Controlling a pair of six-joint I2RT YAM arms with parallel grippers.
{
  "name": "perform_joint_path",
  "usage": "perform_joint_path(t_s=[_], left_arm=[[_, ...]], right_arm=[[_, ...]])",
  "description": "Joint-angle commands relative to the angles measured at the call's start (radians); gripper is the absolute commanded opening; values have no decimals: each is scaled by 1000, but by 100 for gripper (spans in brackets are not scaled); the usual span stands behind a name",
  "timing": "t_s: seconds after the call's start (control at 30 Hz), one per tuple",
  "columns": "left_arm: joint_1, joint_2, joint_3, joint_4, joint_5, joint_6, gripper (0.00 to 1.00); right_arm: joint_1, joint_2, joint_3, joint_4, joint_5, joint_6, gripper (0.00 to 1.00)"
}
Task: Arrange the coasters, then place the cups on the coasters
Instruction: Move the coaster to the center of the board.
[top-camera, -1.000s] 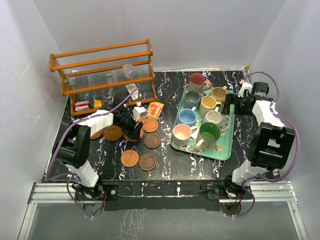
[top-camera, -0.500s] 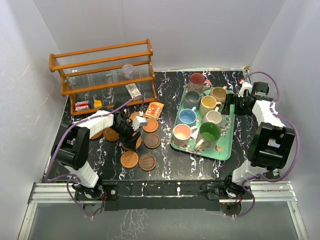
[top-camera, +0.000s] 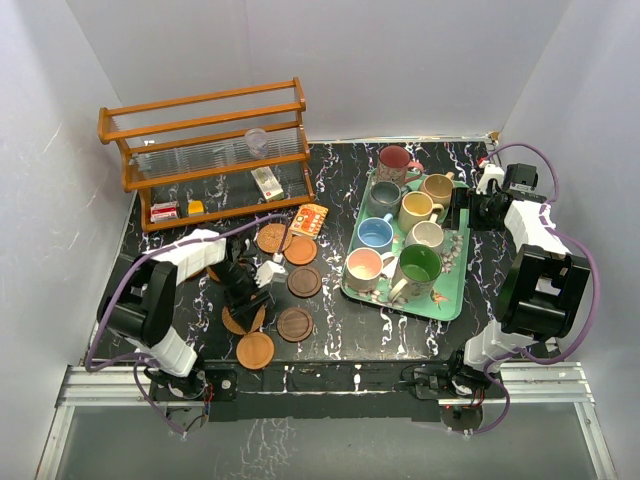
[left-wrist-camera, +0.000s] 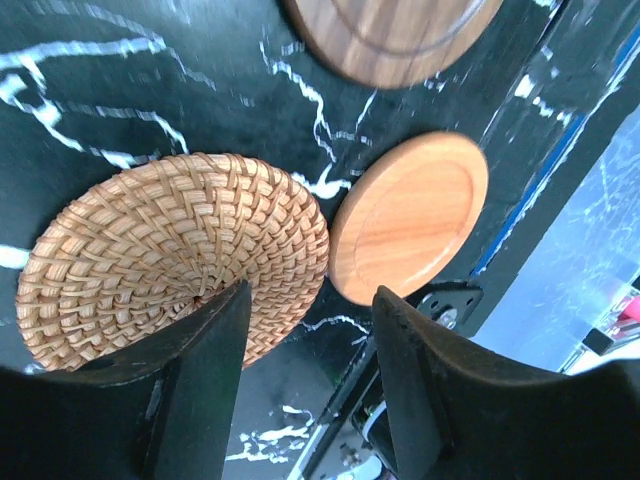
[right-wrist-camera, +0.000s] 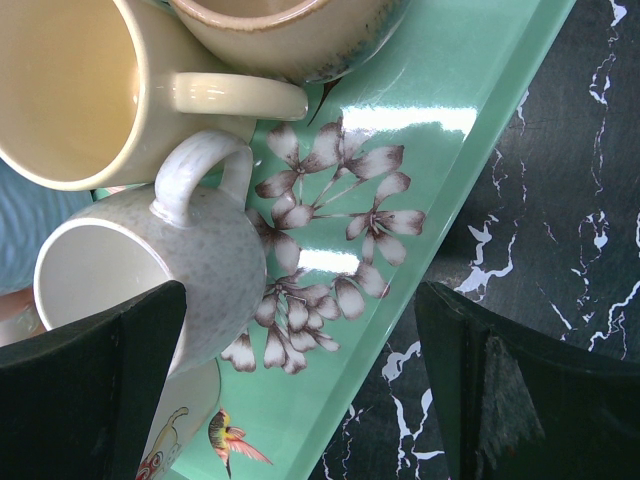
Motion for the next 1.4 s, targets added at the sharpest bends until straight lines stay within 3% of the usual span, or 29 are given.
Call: perform_joint_path(t_s=[0.0,0.13,0.33,0.57,0.9,1.37], left_arm=[[7,-57,-88,-23,-225,-15,51],[77,-110,-106,6,-304,-23,48],[268,-142,-123,14,-348,50,47],[410,-84,-118,91,-389,79,47],[487,24,-26,144,-422,64,46],[494,77,62,245,-445,6,46]], right_arm=[[-1,-20,37,13,-14,-6,98],[-1,-26,37,13,-21,-5,98],[-1,-29,40,6,-37,-4,98],[-1,-36,46,0,-59,-2,98],[-1,-34,49,-3,-66,-3,98],[-1,-15,49,-3,-52,-4,98]])
